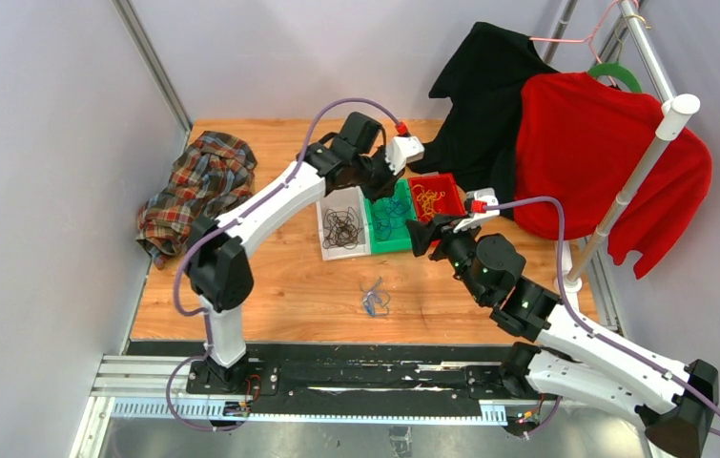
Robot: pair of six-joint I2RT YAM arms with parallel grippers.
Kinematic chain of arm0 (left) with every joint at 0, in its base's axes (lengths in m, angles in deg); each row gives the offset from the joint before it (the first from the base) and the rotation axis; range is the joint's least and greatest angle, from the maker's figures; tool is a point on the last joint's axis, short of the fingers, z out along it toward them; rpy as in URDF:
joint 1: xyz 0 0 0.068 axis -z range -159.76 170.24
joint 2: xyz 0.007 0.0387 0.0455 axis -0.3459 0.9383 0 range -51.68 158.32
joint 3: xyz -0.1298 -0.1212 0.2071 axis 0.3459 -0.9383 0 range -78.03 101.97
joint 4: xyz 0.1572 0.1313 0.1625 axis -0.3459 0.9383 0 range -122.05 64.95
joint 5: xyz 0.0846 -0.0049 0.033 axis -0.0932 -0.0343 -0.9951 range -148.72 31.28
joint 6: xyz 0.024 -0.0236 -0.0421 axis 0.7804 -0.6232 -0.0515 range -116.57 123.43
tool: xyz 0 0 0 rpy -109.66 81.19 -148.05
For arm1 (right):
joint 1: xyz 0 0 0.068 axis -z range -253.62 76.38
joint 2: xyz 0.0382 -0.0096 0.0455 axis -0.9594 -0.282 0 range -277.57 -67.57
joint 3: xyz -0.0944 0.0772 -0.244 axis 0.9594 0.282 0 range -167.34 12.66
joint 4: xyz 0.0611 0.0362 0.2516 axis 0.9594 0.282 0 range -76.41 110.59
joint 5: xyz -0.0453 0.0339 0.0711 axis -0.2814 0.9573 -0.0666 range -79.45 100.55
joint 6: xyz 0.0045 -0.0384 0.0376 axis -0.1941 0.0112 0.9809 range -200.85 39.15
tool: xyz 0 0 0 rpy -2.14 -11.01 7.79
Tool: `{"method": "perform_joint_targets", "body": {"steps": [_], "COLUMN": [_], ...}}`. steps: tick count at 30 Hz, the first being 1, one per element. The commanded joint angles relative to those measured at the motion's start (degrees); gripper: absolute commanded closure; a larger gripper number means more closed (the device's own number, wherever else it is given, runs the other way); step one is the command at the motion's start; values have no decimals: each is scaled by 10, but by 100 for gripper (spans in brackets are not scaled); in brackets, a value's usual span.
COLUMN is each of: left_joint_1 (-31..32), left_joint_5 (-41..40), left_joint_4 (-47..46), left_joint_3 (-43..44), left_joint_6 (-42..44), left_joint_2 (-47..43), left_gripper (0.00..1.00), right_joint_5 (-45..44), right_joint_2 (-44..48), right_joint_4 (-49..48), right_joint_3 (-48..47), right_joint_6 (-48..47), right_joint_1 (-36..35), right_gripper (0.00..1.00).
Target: Untangle the cables
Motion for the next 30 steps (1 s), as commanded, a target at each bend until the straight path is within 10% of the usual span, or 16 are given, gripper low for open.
{"method": "perform_joint_targets", "body": {"steps": [1, 4, 12, 30], "left_joint_1": [3, 3, -3, -183], "left_joint_5": [-78, -115, -74, -27], "left_joint_4": [-26, -20, 64, 149], "left_joint_3": [30, 29, 46, 0], "left_joint_6": [19, 36, 14, -64], "left_joint_2": [53, 75, 7, -190], "left_gripper": [99, 95, 2, 2], "right_joint_5": [-63, -74, 19, 123], "right_joint_2": [12, 10, -75, -466], "right_joint_4": [42, 62, 75, 25], "right_joint_3": [14, 14, 10, -33], "right_joint_6": [-12, -14, -11, -20], "right_joint_1": [7, 7, 7, -147], "right_gripper": [33, 29, 26, 36]}}
